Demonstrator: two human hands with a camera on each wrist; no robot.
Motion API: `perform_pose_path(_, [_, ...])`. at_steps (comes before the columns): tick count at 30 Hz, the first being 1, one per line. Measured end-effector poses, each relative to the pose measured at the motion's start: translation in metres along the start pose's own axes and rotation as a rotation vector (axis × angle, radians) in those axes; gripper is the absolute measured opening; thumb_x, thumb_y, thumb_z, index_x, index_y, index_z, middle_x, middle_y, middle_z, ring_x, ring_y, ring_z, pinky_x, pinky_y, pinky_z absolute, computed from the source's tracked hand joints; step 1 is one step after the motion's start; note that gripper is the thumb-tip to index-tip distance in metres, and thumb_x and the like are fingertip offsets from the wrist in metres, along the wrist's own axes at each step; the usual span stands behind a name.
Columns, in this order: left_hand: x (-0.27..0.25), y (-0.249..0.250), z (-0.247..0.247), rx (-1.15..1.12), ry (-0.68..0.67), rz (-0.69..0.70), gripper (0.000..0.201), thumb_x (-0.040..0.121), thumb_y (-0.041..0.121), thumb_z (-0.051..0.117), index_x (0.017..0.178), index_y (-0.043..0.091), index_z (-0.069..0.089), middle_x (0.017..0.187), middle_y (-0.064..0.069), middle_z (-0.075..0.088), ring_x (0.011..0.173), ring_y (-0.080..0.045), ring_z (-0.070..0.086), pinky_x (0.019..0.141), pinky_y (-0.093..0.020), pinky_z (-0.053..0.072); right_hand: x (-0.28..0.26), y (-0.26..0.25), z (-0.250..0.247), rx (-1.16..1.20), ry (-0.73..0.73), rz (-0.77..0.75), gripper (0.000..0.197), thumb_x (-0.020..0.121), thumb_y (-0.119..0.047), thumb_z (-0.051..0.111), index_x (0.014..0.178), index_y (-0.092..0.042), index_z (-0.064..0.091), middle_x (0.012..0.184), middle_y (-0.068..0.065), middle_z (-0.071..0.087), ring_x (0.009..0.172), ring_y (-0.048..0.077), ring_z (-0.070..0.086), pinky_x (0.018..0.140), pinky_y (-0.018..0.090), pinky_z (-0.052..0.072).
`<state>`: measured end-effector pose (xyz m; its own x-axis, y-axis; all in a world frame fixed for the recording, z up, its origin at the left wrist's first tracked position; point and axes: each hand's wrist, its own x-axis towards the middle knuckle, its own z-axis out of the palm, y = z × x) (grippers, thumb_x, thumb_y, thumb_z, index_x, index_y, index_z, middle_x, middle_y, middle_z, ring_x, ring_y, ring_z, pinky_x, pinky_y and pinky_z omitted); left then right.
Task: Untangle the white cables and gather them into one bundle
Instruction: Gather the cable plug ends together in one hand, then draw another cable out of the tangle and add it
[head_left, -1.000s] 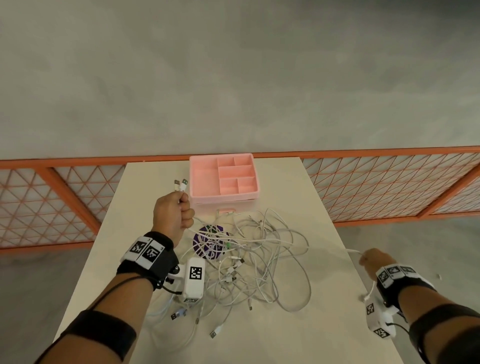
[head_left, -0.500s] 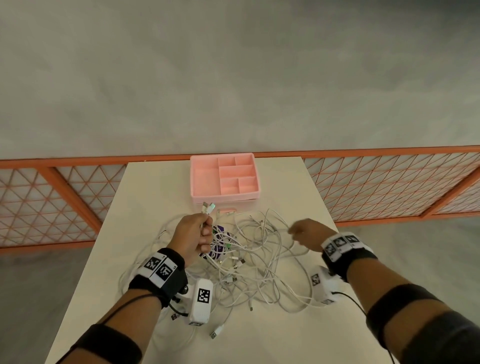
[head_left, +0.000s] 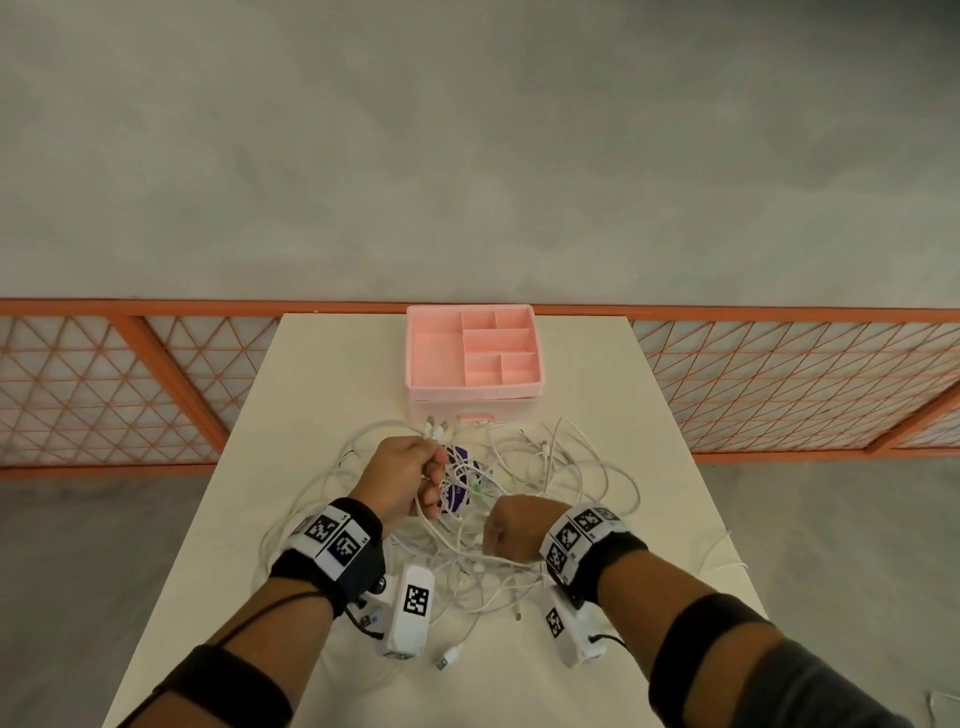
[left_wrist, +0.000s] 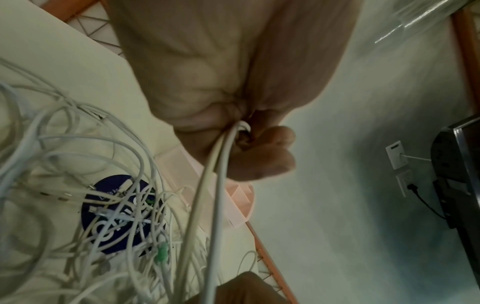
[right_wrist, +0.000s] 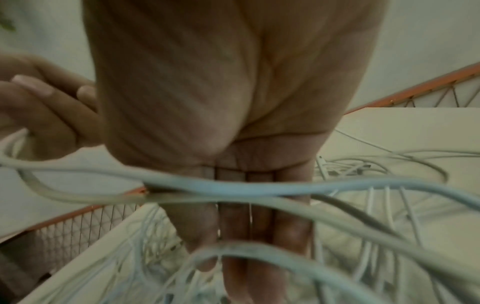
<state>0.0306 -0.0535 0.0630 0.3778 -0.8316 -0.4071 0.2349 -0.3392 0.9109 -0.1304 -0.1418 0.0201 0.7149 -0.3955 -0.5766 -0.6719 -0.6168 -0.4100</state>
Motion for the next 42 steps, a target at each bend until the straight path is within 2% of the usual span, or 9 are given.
perform_pose_path(5, [-0.002,-0.008,0.004,0.08,-0.044,-0.025,0.031,0.106,0.014,0.04,0.084,0.002,0.056,0.058,-0.006,0.051,0.037,-0.016,0.043,0.04,-0.025,0.042,-0.002,-0.009,0.022,-0.039,-0.013,-0.071,0.023,0.091,-0.014,0.053,0.074,-0.017,0.069,0.071,-0.001,0.066,0.066,0.018,0.057,0.059,0.021,0.041])
perform_pose_path(8, [-0.001,-0.01,0.006,0.084,-0.045,-0.027,0.03,0.106,0.016,0.04,0.086,0.001,0.056,0.059,-0.006,0.051,0.037,-0.017,0.043,0.041,-0.027,0.044,-0.003,-0.012,0.031,-0.075,-0.117,-0.062,0.025,0.096,-0.018,0.052,0.104,-0.007,0.073,0.104,0.012,0.072,0.09,0.026,0.064,0.076,0.032,0.048])
perform_pose_path(13, [-0.004,-0.008,0.014,0.138,-0.097,-0.01,0.031,0.106,0.017,0.04,0.085,0.002,0.056,0.06,-0.007,0.051,0.038,-0.018,0.044,0.041,-0.027,0.044,-0.005,-0.009,0.041,-0.128,-0.185,-0.02,0.033,0.097,-0.013,0.046,0.121,-0.016,0.068,0.119,0.008,0.067,0.108,0.028,0.062,0.081,0.03,0.046])
perform_pose_path(21, [0.0,0.002,0.022,0.137,-0.097,0.043,0.03,0.107,0.017,0.04,0.088,0.001,0.057,0.059,-0.005,0.052,0.038,-0.016,0.045,0.04,-0.027,0.045,-0.007,0.006,0.022,-0.007,-0.206,-0.037,0.019,0.08,-0.024,0.076,0.099,-0.023,0.075,0.091,-0.005,0.068,0.089,0.013,0.06,0.082,0.03,0.051])
perform_pose_path(26, [0.002,0.007,0.018,0.115,-0.073,0.068,0.03,0.107,0.017,0.04,0.087,0.001,0.057,0.059,-0.004,0.05,0.038,-0.017,0.043,0.041,-0.026,0.042,-0.009,0.015,0.015,-0.085,-0.209,0.032,0.032,0.08,-0.029,0.077,0.112,-0.025,0.073,0.117,-0.002,0.069,0.11,0.02,0.061,0.098,0.038,0.05])
perform_pose_path(31, [-0.003,-0.004,0.018,0.193,-0.124,0.059,0.03,0.106,0.015,0.04,0.086,0.001,0.057,0.058,-0.005,0.052,0.04,-0.017,0.044,0.041,-0.025,0.042,-0.008,0.018,0.038,-0.1,-0.228,0.079,0.04,0.083,-0.018,0.074,0.122,-0.014,0.068,0.121,0.005,0.068,0.113,0.025,0.061,0.092,0.03,0.048])
perform_pose_path(37, [-0.006,-0.023,0.015,0.212,-0.126,0.003,0.031,0.106,0.016,0.041,0.085,0.001,0.058,0.061,-0.007,0.053,0.041,-0.017,0.045,0.041,-0.026,0.042,-0.01,0.014,0.063,-0.215,-0.086,0.117,0.013,0.087,-0.021,0.06,0.092,-0.014,0.069,0.096,0.005,0.069,0.09,0.028,0.065,0.083,0.034,0.053])
perform_pose_path(39, [-0.006,-0.024,0.014,0.212,-0.119,0.006,0.031,0.106,0.016,0.041,0.086,0.001,0.058,0.06,-0.006,0.053,0.042,-0.017,0.045,0.042,-0.025,0.042,-0.009,0.016,0.067,-0.217,-0.035,0.11,0.022,0.087,-0.026,0.047,0.069,-0.015,0.053,0.078,0.005,0.059,0.077,0.027,0.062,0.076,0.034,0.054])
perform_pose_path(42, [-0.006,-0.019,0.011,0.18,-0.103,0.024,0.032,0.107,0.017,0.041,0.086,0.001,0.058,0.059,-0.006,0.053,0.042,-0.016,0.044,0.042,-0.024,0.039,-0.012,0.017,0.054,-0.097,0.011,0.065,0.025,0.084,-0.028,0.047,0.061,-0.018,0.048,0.062,-0.004,0.051,0.064,0.021,0.055,0.061,0.023,0.046])
